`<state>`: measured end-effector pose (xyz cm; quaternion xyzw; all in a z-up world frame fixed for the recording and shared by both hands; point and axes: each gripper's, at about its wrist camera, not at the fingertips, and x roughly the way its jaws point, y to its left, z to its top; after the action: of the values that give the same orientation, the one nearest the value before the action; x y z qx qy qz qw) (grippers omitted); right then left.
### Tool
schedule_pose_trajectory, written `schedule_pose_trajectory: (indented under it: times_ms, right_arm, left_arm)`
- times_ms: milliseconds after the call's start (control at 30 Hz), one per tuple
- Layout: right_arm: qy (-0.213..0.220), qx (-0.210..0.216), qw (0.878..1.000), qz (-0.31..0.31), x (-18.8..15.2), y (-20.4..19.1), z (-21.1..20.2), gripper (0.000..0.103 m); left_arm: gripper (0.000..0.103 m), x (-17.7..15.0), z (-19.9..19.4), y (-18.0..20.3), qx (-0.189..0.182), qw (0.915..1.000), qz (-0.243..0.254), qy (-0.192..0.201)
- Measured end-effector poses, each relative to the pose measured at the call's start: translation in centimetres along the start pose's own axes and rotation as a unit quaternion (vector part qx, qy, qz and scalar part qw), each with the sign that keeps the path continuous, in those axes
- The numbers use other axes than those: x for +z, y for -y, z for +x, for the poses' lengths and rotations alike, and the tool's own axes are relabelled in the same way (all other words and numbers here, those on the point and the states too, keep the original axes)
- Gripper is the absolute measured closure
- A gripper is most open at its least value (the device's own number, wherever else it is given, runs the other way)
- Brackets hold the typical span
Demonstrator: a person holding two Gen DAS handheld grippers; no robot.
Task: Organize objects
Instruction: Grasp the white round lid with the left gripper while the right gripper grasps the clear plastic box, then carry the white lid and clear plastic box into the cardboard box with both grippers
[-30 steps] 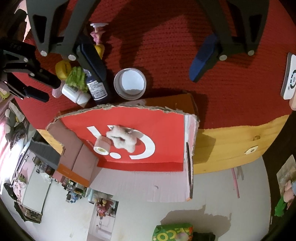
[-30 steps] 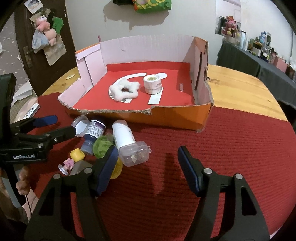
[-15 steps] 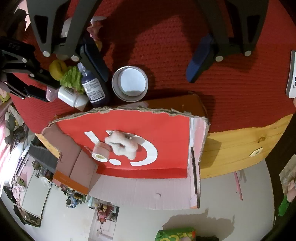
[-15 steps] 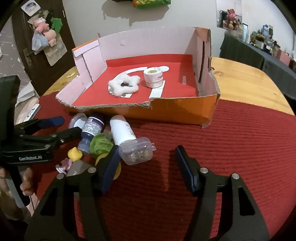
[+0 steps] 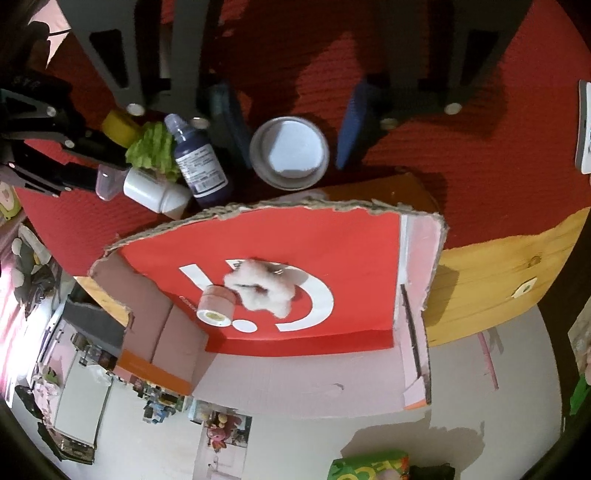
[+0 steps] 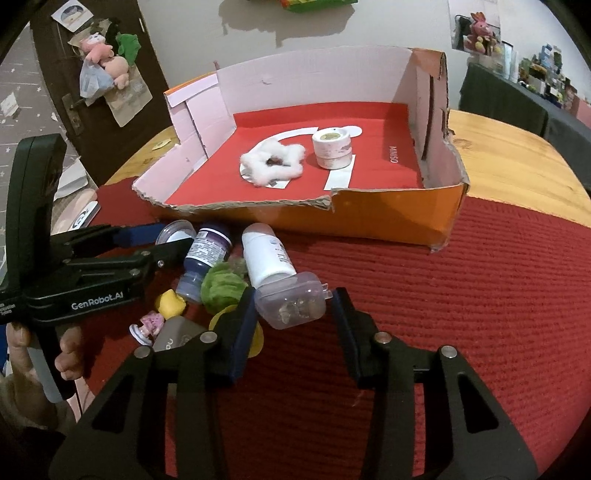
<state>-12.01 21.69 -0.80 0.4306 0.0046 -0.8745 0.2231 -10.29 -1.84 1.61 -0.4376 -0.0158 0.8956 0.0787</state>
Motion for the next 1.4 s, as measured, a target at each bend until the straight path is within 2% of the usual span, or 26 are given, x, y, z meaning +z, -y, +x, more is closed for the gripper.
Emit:
schedule_pose_trajectory:
  times_ms: [300,533,867,1167,1400]
  right_arm:
    - [0.007,-0.001,1.0,-0.005,0.1,-0.5,-0.7,0.064]
    - [0.007,0.0,1.0,0.0,-0.2,-0.6,-0.8,0.064]
    - [0.036,0.006,0.999,-0.009,0.5,-1.3,-2.8,0.064]
    - [0.029,0.011,0.999,-0.004,0.3,-1.1,-2.4,0.064]
    - [0.047,0.015,0.999,-0.019,1.8,-1.7,-3.3,0.064]
  left_arm:
    - [0.061,-0.4,-0.8,-0.2,-0.025,0.9996,-0.011,0.003]
    - [0.061,-0.9,-1.5,0.2,-0.026,0.9996,-0.008,0.005]
    - [0.061,-0.6,-3.1,0.6,-0.035,0.9991,-0.008,0.022]
    - [0.06,-0.4,-3.4,0.9,-0.041,0.9988,-0.007,0.025]
    - [0.061,0.6,-4.6,1.1,-0.05,0.9979,-0.004,0.041]
